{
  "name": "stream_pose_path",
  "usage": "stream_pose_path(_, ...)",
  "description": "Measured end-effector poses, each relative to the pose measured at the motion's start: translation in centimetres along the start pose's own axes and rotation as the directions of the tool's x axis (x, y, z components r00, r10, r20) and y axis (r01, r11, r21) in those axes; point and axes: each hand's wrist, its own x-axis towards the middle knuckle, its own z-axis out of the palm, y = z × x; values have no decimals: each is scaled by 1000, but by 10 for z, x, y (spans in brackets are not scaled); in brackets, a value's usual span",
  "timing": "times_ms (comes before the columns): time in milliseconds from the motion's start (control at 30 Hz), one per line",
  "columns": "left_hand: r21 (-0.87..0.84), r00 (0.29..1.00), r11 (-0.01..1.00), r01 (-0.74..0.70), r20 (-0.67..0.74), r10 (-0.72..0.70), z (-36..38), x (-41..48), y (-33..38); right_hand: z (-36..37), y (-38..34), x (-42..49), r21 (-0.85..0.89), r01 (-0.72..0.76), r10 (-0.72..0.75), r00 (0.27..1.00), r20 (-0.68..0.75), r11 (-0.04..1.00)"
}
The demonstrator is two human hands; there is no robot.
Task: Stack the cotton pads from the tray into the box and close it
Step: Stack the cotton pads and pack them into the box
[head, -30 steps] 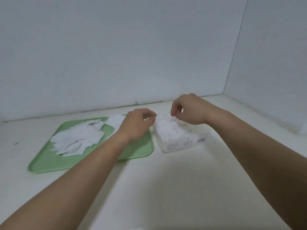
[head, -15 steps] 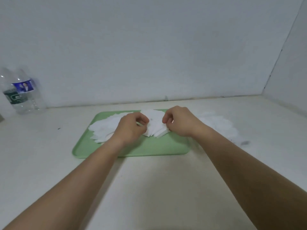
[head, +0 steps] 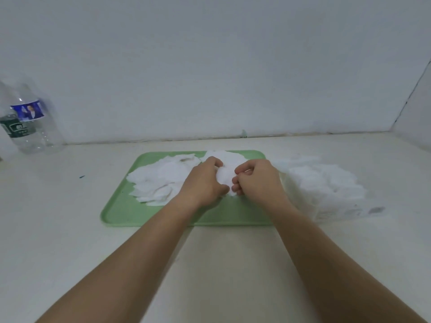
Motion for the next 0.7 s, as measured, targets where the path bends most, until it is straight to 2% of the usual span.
stream_pose_path(200, -185, 990, 982, -36, -143, 10, -2, -15, -3, 1, 2, -10, -5, 31, -31, 999, -7, 1000)
stream_pose_path(300, -305, 981, 952, -25, -193, -36, -11, -21, -9, -1, 1, -9, 23, 42, -40, 998, -53, 999)
stream_pose_path(367, -426, 976, 905, -10, -202, -84, -20, -22, -12, -4, 2, -7, -62, 98, -106, 984, -140, 993)
stream_pose_path(433, -529, 972, 848, 24, -187, -144, -30, -21, -15, -7, 2, -5, -219, 151, -193, 964, -184, 964)
stream_pose_path(533, -657, 971, 753, 48, -147, -189, -36, -19, -20, -8, 6, -2, -383, 173, -239, 962, -132, 908)
stream_pose_path(700, -724, 968, 690, 18, -160, -194, -33, -17, -21, -5, 4, 0, -395, 152, -209, 972, -105, 906)
